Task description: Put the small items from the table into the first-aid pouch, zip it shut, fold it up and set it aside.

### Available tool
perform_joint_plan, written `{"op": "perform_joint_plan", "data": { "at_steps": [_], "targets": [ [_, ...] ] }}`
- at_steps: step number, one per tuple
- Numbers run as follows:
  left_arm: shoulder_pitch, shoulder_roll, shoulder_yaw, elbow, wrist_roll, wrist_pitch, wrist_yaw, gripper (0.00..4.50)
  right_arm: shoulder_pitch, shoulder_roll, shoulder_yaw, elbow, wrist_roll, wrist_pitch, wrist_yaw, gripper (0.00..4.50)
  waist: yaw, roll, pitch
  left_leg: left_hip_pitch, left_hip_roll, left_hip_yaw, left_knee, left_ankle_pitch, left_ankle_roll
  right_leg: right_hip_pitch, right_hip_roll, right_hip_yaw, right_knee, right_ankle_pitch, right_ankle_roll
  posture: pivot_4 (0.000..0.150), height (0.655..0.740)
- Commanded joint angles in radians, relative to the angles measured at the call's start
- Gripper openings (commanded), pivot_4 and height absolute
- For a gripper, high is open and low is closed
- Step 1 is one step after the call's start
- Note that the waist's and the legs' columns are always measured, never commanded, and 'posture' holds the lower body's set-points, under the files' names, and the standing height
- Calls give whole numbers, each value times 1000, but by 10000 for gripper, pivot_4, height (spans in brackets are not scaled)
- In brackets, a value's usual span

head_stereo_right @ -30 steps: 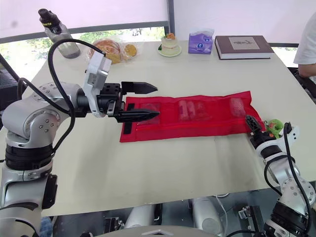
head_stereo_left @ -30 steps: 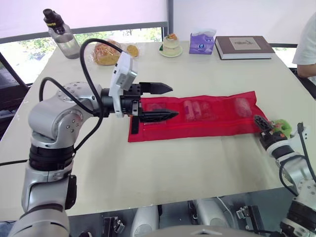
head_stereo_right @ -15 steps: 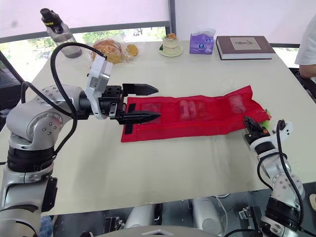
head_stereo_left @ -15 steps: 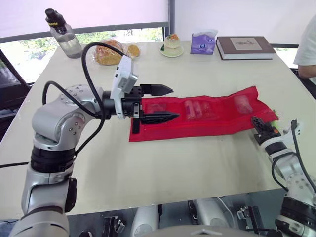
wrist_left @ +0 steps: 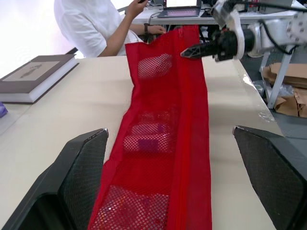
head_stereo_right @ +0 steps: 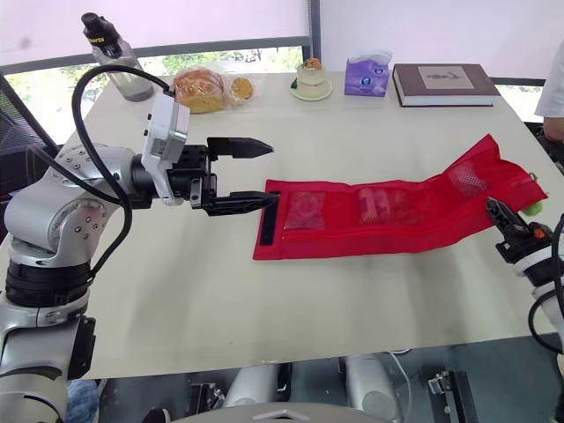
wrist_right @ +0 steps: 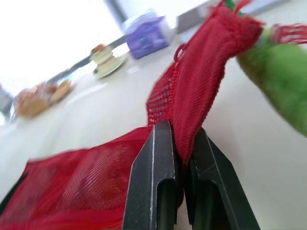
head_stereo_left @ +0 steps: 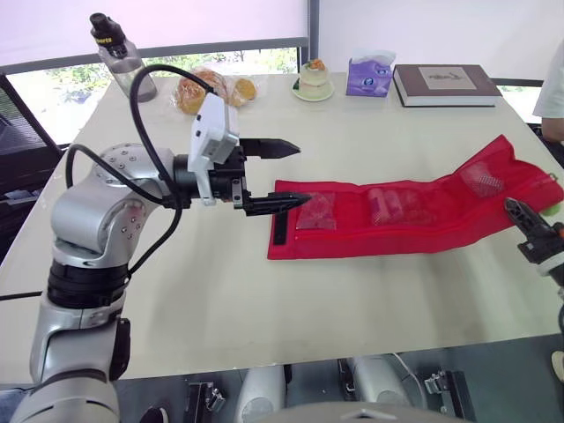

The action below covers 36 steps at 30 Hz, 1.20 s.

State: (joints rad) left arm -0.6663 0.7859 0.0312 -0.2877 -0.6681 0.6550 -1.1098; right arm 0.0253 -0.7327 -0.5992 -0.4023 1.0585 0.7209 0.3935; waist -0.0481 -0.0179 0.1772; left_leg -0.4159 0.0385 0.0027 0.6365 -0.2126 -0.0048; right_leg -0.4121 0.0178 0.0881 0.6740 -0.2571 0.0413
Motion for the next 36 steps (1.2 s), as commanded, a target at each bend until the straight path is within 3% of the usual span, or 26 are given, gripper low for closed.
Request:
{"op": "perform_joint_plan", "data": {
  "at_steps": [1,4,11,15,16,17,25,28,36],
  "targets": [
    [-25,13,28,-7,-1,-25,-11,45000,-57,-99,116,-142,-24,37,84,1543,-2,-2,0,0,1,-1,0,0,0,0,1,-1,0,0,0,1500,7400],
    [-28,16,23,-9,-3,-24,-15,45000,-134,-176,278,-193,-51,84,147,1543,2,-2,0,0,1,-4,1,0,0,0,2,-4,1,0,0,1500,7400],
    [-22,30,33,-34,-17,-9,-8,45000,-372,-265,808,-164,-507,23,272,1543,7,-3,0,-3,0,-4,2,0,0,0,-1,-5,-2,0,0,1500,7400],
    [-7,43,46,-48,-24,1,1,45000,-412,-255,940,-119,-689,-40,308,1543,9,-3,0,-7,0,-5,2,0,0,-3,-1,-6,-2,0,-1,1500,7400],
    [-3,45,49,-53,-27,5,5,45000,-413,-256,941,-121,-696,-37,323,1543,9,-3,0,-7,0,-6,3,0,0,-3,-1,-7,-2,0,0,1500,7400],
    [1,47,53,-58,-30,10,10,45000,-412,-253,933,-122,-703,-33,328,7695,9,-3,0,-8,0,-7,4,0,0,-3,-1,-7,-2,0,-1,1500,7400],
    [43,52,85,-88,-66,73,65,45000,-344,-216,731,-196,-568,70,357,43396,9,-3,0,-13,0,-11,14,0,0,-4,-1,-12,3,0,0,1500,7400],
    [111,44,133,-49,-97,164,146,45000,-206,-240,465,-266,-444,107,401,44335,18,-2,0,-14,0,-13,16,0,0,-3,-1,-14,4,0,0,1500,7400],
    [236,-21,181,14,-74,319,386,45000,-5,-106,178,-376,-273,17,413,44335,12,-4,0,-13,0,-15,16,0,0,-2,-1,-16,5,0,0,1500,7400]
  ]
}}
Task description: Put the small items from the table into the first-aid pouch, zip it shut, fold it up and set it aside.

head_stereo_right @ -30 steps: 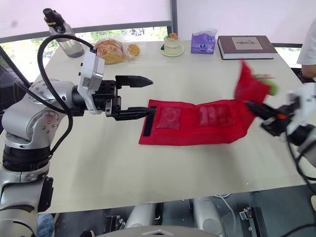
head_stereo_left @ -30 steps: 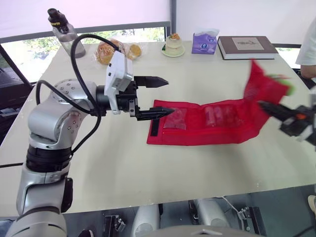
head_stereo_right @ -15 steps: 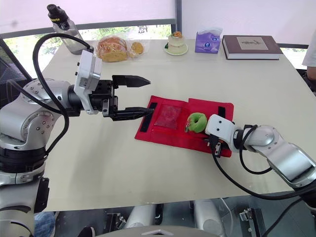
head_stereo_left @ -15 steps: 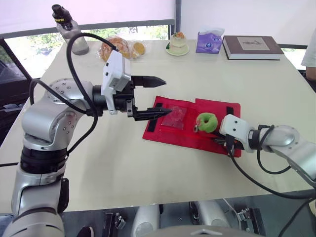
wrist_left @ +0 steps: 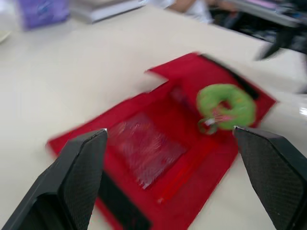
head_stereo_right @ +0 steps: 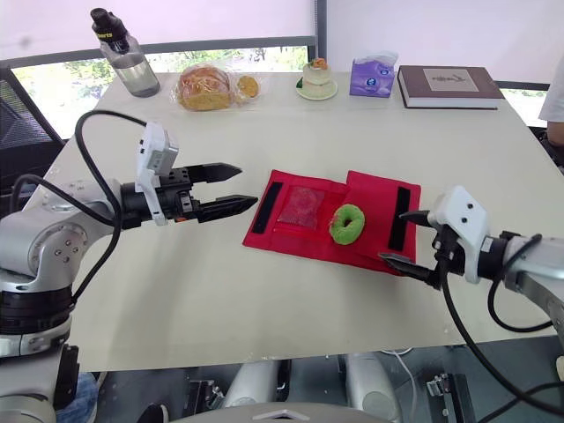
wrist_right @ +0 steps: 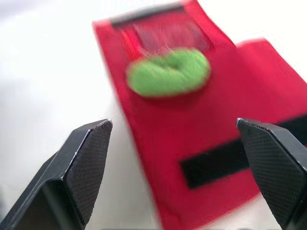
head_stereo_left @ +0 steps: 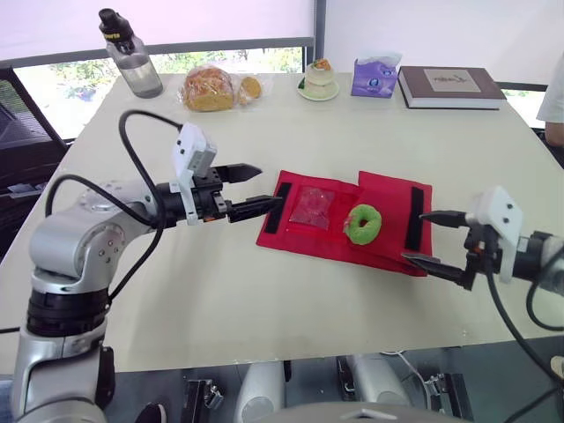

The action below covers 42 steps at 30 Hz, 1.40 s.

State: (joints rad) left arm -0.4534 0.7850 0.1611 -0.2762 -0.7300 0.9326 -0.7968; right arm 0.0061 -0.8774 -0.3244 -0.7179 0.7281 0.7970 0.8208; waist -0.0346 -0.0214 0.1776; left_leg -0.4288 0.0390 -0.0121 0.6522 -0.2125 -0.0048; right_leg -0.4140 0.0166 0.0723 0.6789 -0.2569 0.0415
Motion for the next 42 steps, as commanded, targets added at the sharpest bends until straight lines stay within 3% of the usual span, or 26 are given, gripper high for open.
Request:
{"op": "perform_joint_plan", "data": {
  "at_steps": [1,6,13,24,29,30,35,42],
  "targets": [
    [35,-34,59,8,-18,55,90,45000,15,57,-114,-64,77,-73,-19,44335,-4,0,0,0,0,0,0,0,0,0,0,0,0,0,0,1500,7400],
    [69,-114,65,106,5,120,202,45000,8,48,-182,-30,124,-104,6,44335,-1,1,0,2,0,1,1,0,0,2,-1,1,0,0,0,1500,7400],
    [-12,-256,129,229,-61,310,339,45000,20,11,-214,2,151,-127,42,44335,7,-1,0,1,-1,0,1,0,0,3,-1,-1,0,0,0,1500,7400],
    [-65,-425,130,280,-144,489,353,45000,-1,-52,-242,54,212,-129,96,44335,21,0,-1,2,-2,0,1,0,0,3,-1,0,0,1,0,1500,7400],
    [-59,-436,133,279,-138,472,357,27177,-27,-67,-238,65,221,-126,88,45000,22,-1,-1,1,-2,0,1,0,0,3,-1,0,0,1,0,1500,7400],
    [-58,-436,135,279,-139,470,356,21292,-33,-69,-237,66,224,-124,87,45000,22,0,-1,1,-2,0,1,0,0,3,-1,0,0,1,0,1500,7400],
    [-12,-404,142,244,-149,434,304,851,-51,-76,-226,70,239,-120,93,45000,21,-1,-1,2,-2,0,1,0,0,3,-1,0,0,1,0,1500,7400],
    [147,-268,177,180,-179,384,190,233,-123,-64,-120,91,202,-151,97,45000,1,0,-1,3,0,1,0,0,0,3,-1,1,0,1,0,1500,7400]
  ]
}}
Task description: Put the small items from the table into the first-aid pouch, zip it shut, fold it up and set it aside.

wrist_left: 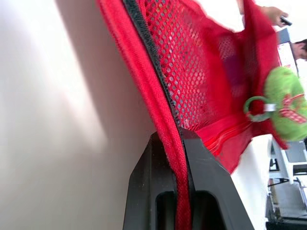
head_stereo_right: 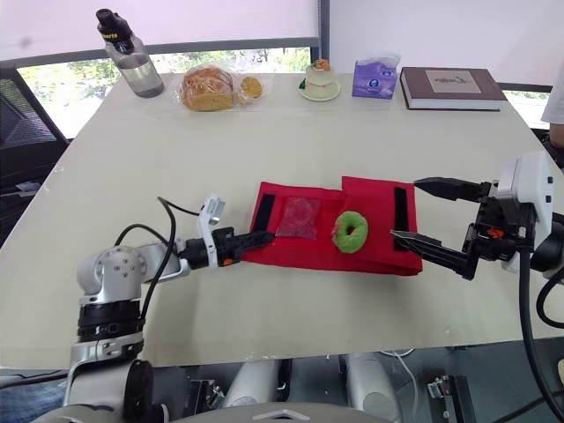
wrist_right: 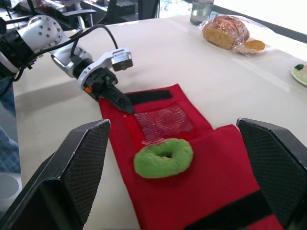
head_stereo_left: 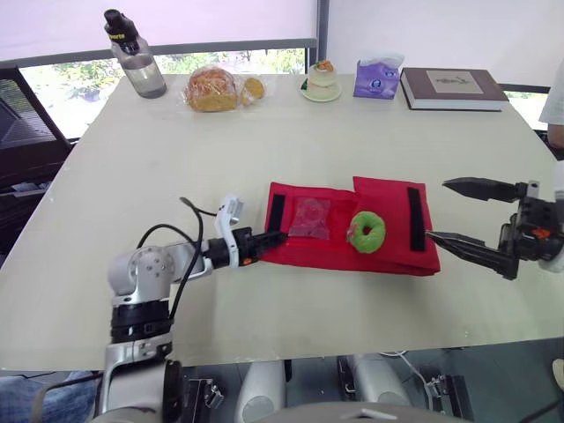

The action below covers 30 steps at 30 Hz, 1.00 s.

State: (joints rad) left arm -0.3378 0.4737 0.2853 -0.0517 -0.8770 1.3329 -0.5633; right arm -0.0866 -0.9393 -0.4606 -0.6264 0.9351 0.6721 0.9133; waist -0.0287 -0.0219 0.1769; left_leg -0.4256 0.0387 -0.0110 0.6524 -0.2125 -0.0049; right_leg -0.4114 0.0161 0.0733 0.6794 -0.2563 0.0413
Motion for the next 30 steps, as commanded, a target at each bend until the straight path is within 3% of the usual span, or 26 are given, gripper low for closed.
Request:
{"op": "perform_joint_plan", "data": {
  "at_steps": [1,6,15,19,26,30],
  "targets": [
    [48,65,73,-54,-42,-21,-57,233,-45,-3,38,9,-16,-27,2,45000,-7,0,0,0,0,0,0,0,0,0,0,0,0,0,0,1500,7400],
    [102,140,121,-72,-67,-46,-107,233,-88,7,98,38,-9,-38,45,45000,-8,0,0,0,0,0,0,0,0,0,-1,0,0,0,0,1500,7400],
    [144,163,111,-61,-53,-111,-145,233,-194,58,186,83,-2,-49,80,45000,-8,0,0,0,0,1,0,0,0,0,-2,0,0,0,0,1500,7400],
    [171,209,96,-44,-31,-176,-226,233,-232,124,344,177,-235,-168,39,45000,-13,-1,0,0,1,1,0,0,0,0,-1,0,0,0,0,1500,7400],
    [207,299,74,-67,-25,-231,-340,233,-332,229,548,412,-470,-320,81,45000,-14,1,1,0,1,3,-1,0,0,-1,-2,1,-1,0,-3,1500,7400],
    [195,316,54,-62,-16,-255,-355,0,-389,295,656,508,-575,-373,104,27619,-12,1,1,0,1,2,-2,0,0,-2,-1,0,0,1,-3,1500,7400]
  ]
}}
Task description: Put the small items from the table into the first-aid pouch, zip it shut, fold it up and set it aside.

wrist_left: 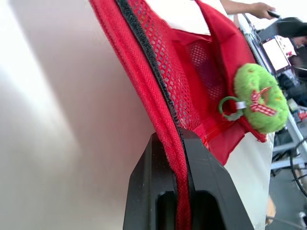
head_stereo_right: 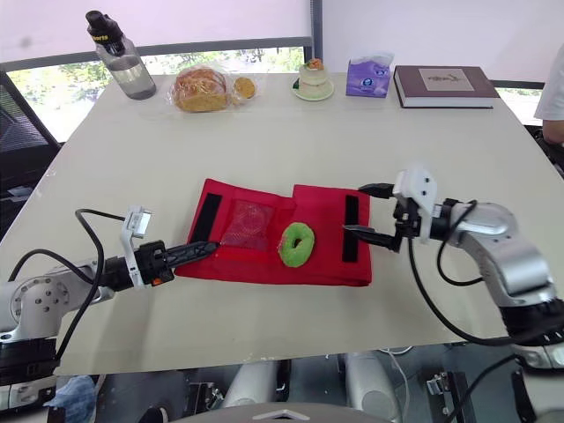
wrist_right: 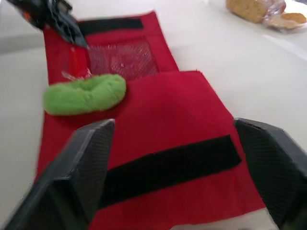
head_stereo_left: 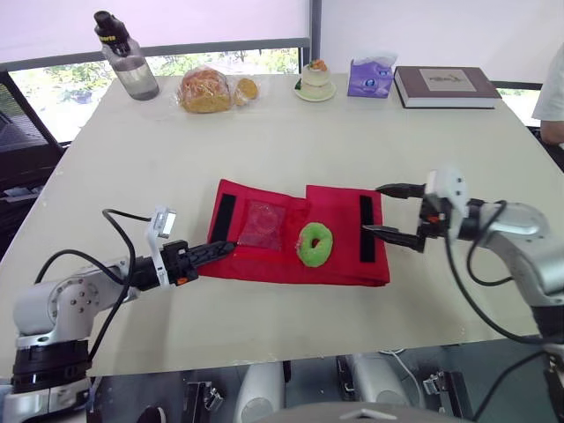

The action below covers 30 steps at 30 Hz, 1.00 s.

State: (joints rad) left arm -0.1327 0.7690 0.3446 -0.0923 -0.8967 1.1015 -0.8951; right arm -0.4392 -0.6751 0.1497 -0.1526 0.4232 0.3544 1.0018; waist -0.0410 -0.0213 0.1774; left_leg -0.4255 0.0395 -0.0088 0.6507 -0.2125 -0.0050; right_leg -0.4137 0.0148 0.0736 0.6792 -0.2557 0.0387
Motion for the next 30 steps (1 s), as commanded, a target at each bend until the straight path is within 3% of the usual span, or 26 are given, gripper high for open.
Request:
{"op": "perform_joint_plan", "data": {
  "at_steps": [1,5,12,19,30],
  "targets": [
    [-13,22,-8,-23,5,-26,-25,0,-44,45,59,51,-81,-67,16,22992,0,0,0,-1,0,0,0,0,0,0,0,0,0,0,0,1500,7400],
    [-32,24,-5,-47,-15,-23,-30,0,-63,93,109,113,-143,-88,23,798,2,0,0,-2,0,-1,0,0,0,-1,-1,-1,0,1,-2,1500,7400],
    [-189,-3,-1,-126,-123,35,7,0,-85,105,187,212,-294,-114,4,278,7,-2,-1,0,0,-2,2,0,0,2,-1,-2,0,0,0,1500,7400],
    [-377,-90,-108,-209,-246,112,59,0,-119,130,212,261,-351,-104,-3,278,-4,-3,-2,8,0,1,0,0,0,7,1,0,0,0,1,1500,7400],
    [-488,-347,-268,-119,-258,129,153,0,-116,171,181,273,-360,-94,-52,278,1,-3,-2,10,0,1,0,0,0,8,1,1,1,0,1,1500,7400]
  ]
}}
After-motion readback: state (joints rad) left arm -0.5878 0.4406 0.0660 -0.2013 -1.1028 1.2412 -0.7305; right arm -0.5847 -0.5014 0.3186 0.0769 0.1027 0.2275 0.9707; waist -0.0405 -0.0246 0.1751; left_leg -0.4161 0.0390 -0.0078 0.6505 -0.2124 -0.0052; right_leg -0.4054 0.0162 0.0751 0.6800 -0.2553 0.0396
